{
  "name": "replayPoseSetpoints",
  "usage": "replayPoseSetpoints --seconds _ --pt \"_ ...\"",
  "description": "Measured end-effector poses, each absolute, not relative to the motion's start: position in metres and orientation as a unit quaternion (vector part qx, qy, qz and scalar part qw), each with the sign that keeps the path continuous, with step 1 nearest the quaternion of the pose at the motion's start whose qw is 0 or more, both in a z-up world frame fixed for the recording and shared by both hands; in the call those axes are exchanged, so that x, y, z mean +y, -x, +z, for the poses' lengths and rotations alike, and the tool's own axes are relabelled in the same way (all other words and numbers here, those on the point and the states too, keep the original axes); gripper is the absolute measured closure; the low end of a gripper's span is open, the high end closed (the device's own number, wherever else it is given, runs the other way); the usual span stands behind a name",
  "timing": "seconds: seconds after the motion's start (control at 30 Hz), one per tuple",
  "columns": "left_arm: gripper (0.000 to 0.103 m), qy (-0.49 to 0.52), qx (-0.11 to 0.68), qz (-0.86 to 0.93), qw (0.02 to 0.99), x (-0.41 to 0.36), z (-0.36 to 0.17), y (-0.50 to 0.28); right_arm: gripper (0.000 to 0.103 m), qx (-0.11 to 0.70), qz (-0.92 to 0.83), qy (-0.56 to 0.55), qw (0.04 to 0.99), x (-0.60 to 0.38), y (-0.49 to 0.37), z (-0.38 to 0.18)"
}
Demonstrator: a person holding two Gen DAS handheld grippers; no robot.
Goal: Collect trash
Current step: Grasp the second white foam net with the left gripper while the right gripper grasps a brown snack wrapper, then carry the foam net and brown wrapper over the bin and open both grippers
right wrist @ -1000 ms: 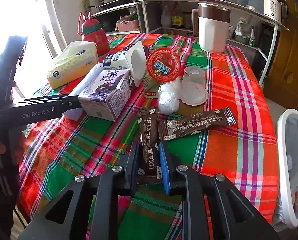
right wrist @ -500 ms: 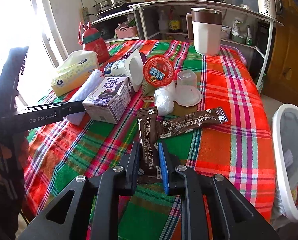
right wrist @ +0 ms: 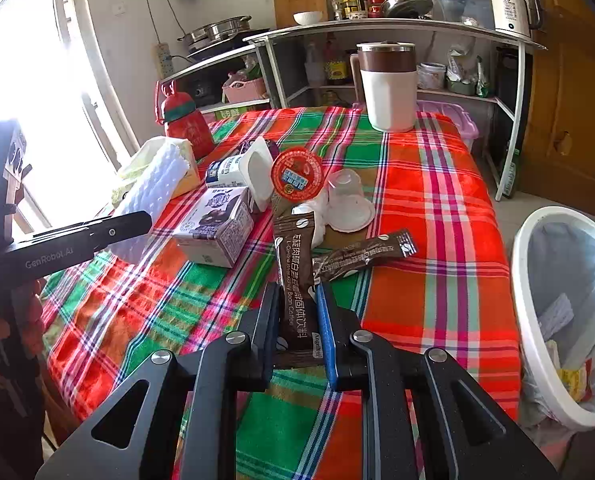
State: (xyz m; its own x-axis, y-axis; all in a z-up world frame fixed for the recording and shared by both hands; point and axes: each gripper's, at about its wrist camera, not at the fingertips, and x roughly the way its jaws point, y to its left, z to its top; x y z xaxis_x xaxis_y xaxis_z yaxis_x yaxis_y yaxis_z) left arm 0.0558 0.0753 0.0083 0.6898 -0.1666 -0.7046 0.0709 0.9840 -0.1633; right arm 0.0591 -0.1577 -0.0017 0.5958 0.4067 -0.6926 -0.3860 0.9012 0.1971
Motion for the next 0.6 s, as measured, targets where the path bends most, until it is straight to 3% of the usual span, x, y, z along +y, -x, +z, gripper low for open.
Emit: replayPoseSetpoints --seconds 0.6 --pt "0.074 0.026 0.367 -0.168 0.914 -0.028 0.037 -0.06 0.083 0.352 0.139 -0.054 0.924 -0.253 -0.044 0.031"
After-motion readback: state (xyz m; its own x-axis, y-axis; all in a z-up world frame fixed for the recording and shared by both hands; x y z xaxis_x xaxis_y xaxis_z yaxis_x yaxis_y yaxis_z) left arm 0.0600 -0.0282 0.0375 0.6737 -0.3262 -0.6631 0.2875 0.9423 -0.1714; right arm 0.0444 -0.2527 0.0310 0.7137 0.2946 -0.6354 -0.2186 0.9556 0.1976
